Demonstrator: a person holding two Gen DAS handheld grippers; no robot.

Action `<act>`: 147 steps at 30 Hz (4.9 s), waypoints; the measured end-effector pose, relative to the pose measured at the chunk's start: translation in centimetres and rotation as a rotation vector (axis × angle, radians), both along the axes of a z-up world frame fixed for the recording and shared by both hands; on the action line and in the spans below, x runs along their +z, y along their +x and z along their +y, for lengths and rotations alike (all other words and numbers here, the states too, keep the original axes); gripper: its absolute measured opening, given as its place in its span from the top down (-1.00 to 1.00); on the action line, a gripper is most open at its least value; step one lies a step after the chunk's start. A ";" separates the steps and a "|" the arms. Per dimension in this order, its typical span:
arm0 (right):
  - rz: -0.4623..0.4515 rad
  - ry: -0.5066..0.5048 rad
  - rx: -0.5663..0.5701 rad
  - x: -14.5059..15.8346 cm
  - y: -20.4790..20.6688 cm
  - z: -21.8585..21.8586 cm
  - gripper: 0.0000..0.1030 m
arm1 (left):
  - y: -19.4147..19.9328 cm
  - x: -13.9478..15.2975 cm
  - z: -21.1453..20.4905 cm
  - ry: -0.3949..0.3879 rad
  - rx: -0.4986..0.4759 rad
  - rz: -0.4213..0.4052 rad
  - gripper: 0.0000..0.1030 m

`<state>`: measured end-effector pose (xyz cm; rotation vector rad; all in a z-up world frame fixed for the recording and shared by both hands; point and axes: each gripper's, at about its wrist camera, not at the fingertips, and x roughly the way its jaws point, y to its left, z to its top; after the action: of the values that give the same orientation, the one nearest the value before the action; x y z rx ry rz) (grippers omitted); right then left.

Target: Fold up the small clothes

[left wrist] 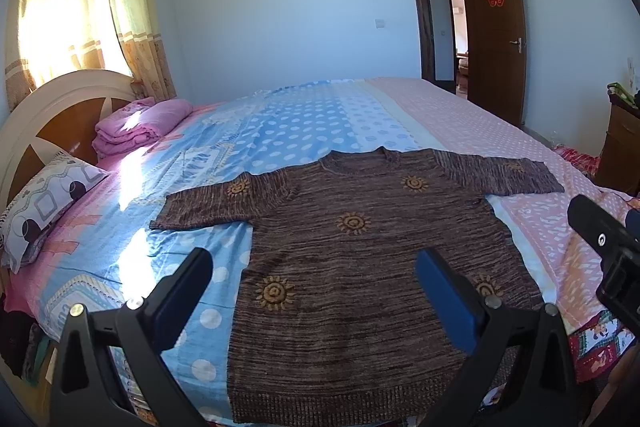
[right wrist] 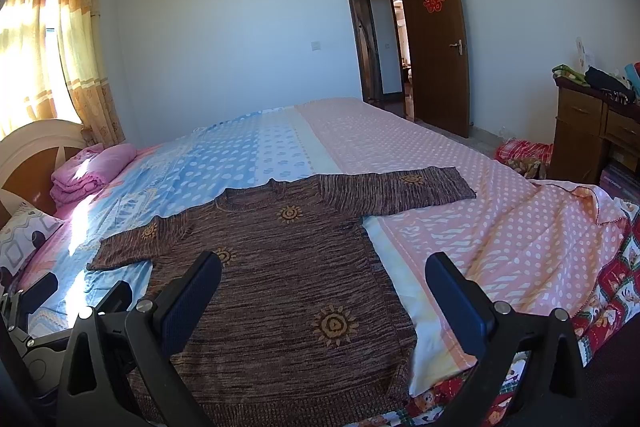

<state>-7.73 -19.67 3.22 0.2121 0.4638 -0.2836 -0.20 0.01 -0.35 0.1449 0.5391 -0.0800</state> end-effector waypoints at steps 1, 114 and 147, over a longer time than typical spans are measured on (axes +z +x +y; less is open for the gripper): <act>0.000 -0.001 0.000 0.0 0.0 0.0 -0.98 | 0.0 0.0 0.0 -0.001 0.000 0.001 -1.00; 0.318 0.036 0.265 -12.7 38.7 5.3 0.87 | 25.4 -14.4 10.0 -0.329 0.156 0.274 -1.00; 0.350 0.096 0.544 -15.6 34.1 5.6 0.70 | 26.4 -14.6 8.1 -0.164 0.211 0.334 -1.00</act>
<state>26.39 -14.08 -12.38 0.1222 0.8604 0.2409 26.21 8.08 -14.94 -0.0877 0.8745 0.0588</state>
